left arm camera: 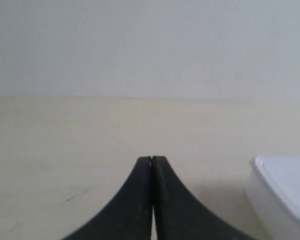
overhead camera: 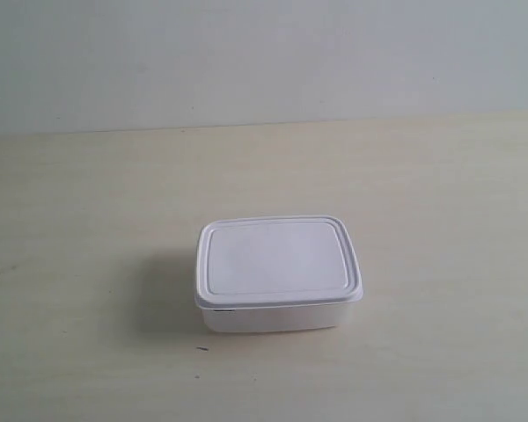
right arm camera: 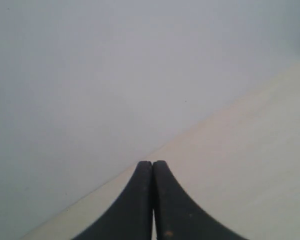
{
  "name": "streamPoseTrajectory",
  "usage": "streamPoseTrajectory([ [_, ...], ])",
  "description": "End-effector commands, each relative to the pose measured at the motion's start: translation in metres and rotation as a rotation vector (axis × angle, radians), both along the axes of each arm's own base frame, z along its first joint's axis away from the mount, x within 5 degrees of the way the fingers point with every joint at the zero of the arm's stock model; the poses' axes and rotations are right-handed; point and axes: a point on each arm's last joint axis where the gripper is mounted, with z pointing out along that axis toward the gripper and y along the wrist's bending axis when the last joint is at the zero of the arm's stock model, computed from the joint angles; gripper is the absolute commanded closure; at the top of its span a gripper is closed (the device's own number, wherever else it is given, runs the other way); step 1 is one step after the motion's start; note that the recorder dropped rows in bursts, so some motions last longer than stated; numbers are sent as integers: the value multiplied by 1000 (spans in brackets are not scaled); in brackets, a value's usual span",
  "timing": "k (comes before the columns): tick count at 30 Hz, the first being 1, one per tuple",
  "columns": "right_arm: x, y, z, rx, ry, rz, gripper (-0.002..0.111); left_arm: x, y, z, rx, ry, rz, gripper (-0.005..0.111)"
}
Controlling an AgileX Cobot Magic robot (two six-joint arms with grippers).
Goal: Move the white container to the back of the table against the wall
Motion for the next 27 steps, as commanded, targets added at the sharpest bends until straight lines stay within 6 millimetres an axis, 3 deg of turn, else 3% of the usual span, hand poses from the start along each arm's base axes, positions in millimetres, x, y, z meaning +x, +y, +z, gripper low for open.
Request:
streamPoseTrajectory([
  [1, 1, 7, 1, 22, 49, 78, 108, -1, 9, 13, -390, -155, 99, 107],
  [11, 42, 14, 19, 23, 295, 122, 108, 0, 7, 11, -481, -130, 82, 107],
  [16, 64, 17, 42, -42, 314, 152, 108, 0, 4, 10, -599, -106, 66, 107],
  [20, 77, 27, 67, -137, 307, 266, 108, 1, -3, 11, -586, -31, 0, 107],
  [24, 106, 40, 80, -122, 421, 410, 108, 11, -11, 17, -579, 132, -50, 107],
  [27, 135, 45, 88, -121, 536, 468, 108, 29, -12, 33, -498, 244, -57, 107],
])
